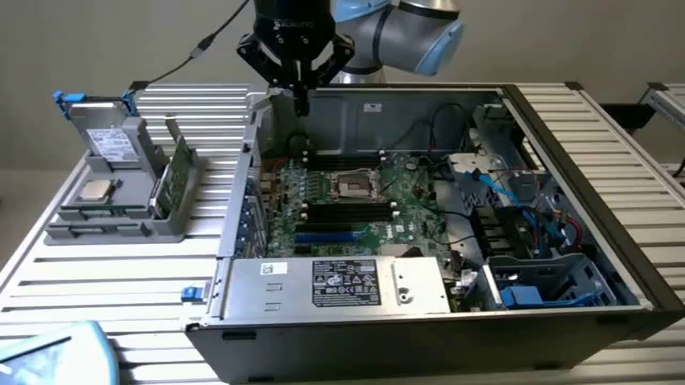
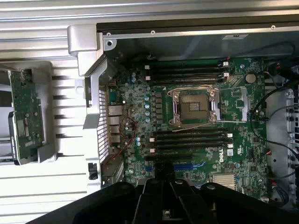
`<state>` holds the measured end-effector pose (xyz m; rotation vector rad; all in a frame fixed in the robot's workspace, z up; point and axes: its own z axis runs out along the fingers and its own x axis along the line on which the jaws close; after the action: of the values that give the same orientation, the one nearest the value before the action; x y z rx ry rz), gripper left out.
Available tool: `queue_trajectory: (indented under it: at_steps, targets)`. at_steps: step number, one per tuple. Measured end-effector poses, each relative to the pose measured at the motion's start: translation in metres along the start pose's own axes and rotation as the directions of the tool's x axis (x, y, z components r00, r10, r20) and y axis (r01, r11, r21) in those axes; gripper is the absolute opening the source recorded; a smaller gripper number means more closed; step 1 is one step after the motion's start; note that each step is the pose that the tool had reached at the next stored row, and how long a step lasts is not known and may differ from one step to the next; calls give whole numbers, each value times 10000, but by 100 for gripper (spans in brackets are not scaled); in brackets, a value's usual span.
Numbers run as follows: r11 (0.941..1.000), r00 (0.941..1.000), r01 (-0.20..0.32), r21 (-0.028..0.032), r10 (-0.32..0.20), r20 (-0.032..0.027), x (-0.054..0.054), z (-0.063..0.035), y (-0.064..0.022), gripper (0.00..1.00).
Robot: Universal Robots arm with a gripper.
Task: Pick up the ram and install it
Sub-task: 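Reach for the ram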
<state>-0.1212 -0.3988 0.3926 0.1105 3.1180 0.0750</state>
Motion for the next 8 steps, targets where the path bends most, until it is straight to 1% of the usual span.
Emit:
queue_trajectory:
  at_steps: [8]
  targets:
    - [10000, 10000, 0, 0, 0, 0, 0, 0, 0, 11]
